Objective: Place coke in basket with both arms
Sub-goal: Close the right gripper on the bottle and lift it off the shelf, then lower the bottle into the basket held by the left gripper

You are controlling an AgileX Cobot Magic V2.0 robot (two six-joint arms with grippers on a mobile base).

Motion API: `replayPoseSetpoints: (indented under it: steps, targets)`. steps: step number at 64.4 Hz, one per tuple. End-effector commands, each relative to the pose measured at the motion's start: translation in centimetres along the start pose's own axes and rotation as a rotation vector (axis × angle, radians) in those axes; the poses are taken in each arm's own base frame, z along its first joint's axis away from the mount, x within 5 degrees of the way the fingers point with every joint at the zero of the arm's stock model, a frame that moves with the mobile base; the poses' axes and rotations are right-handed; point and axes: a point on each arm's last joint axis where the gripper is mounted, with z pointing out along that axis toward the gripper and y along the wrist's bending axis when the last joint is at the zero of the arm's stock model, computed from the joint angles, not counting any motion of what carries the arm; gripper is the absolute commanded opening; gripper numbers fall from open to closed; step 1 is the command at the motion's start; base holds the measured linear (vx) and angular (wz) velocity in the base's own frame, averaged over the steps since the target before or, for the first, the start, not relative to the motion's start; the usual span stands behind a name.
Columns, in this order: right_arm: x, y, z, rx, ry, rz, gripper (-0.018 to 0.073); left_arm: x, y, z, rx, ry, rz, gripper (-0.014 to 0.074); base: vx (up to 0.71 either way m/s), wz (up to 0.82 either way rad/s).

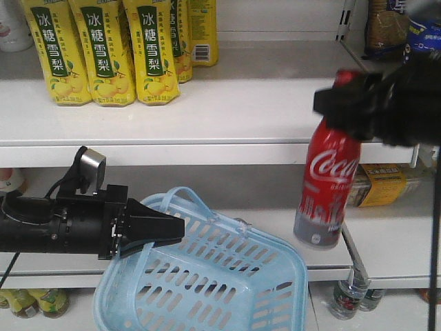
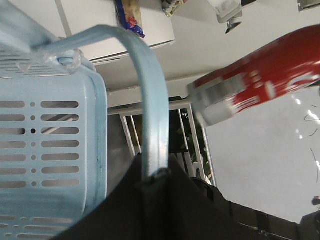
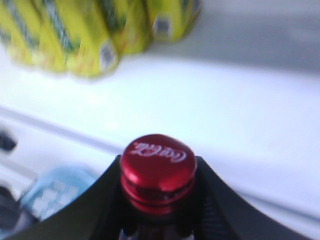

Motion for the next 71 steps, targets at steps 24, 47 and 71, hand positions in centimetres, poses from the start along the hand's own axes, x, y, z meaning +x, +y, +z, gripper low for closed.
replayPoseSetpoints:
  steps: [24, 47, 71]
  targets:
    - [8.3, 0.4, 4.0, -0.253, 0.021, -0.024, -0.0004, -0.8, -2.4, -0.4, 0.112, -0.077, 0.017, -0.0006, 0.00, 0.00]
    - [13.9, -0.5, 9.2, -0.345, 0.295, 0.014, 0.0034, -0.8, -2.4, -0.4, 0.112, -0.077, 0.017, -0.0006, 0.00, 0.00]
    - [16.3, -1.1, 11.6, -0.362, 0.418, 0.042, 0.0254, -0.8, -2.4, -0.4, 0.112, -0.077, 0.017, -0.0006, 0.00, 0.00]
